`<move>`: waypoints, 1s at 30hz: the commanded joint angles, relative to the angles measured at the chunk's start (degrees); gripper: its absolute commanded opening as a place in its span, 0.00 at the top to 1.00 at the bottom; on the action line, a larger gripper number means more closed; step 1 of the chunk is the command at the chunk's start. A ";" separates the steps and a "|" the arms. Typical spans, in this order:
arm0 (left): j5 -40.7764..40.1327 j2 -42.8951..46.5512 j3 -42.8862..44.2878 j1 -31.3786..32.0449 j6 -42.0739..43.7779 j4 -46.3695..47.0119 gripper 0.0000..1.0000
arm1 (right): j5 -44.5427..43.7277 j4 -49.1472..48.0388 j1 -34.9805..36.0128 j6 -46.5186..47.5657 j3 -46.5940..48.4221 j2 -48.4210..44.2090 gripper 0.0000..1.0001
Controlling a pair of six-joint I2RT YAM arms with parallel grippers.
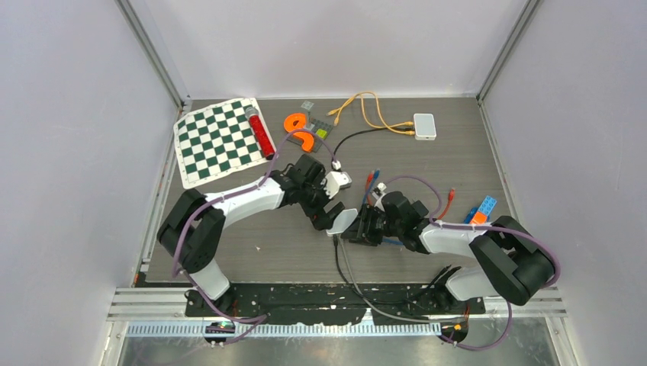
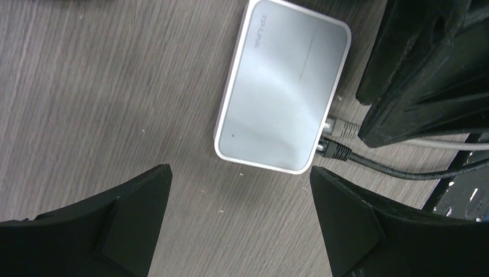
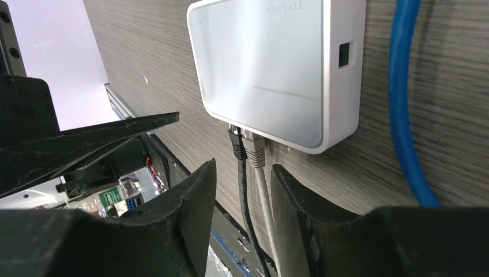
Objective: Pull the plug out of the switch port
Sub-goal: Pull the connector from the switch port.
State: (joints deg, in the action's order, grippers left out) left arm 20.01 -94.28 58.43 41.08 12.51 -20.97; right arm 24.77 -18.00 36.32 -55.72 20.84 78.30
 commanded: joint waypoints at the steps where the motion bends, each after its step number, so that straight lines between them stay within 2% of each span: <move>1: 2.47 -2.37 5.94 -0.15 2.60 -4.61 0.06 | -2.01 -3.91 0.33 -1.73 -0.66 0.54 0.53; 5: 2.54 -2.12 4.52 -0.13 3.19 -3.39 0.04 | -2.39 -2.87 0.34 -1.46 -0.72 0.28 0.53; 18: -0.82 -6.94 6.68 3.33 5.24 -5.72 0.03 | -1.40 -3.35 0.33 -1.40 -0.34 2.36 0.49; 30: -1.89 -9.19 9.38 3.48 7.21 -6.28 0.04 | -0.57 -3.82 0.34 -1.23 -0.02 3.56 0.47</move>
State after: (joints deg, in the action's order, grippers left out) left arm 18.44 -102.69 65.52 44.51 17.82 -27.11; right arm 23.99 -20.08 36.32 -57.21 20.45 80.82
